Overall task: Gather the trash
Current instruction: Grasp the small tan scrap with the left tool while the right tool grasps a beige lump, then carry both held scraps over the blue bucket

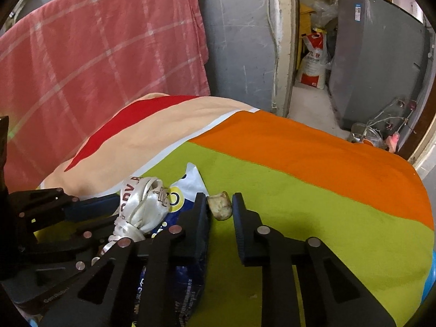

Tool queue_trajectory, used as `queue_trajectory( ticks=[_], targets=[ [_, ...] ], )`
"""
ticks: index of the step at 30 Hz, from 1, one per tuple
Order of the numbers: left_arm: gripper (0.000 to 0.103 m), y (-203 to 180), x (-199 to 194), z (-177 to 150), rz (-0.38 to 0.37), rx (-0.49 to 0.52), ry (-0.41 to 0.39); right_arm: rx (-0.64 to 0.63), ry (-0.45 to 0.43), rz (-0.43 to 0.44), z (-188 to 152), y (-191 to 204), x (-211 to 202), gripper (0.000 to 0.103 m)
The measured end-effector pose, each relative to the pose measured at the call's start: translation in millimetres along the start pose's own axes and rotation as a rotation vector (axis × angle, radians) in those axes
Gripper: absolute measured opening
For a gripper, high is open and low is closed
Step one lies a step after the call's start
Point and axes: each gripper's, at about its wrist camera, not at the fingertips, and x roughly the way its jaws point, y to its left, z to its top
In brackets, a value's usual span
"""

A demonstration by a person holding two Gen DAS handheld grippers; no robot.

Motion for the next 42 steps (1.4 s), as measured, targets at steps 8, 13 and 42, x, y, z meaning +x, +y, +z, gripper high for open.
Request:
queue_trajectory(
  ticks=[8,13,42],
  targets=[
    [0.016,-0.4,-6.9,-5.5,0.002,-0.023,-0.009,0.019,-0.026,0.013,-8.2,0.4,-15.0,0.017],
    [0.016,0.8,-19.5,-16.1,-0.001,-0.066,-0.018,0.026,-0.062,0.013,-23.2,1.1,-37.5,0.017],
    [0.016,-131.6,-103.6,-20.3,-0.132,0.084,-0.357,0.120,-0.545,-0.176,-133.2,-33.7,-211.9,0.017]
  ],
)
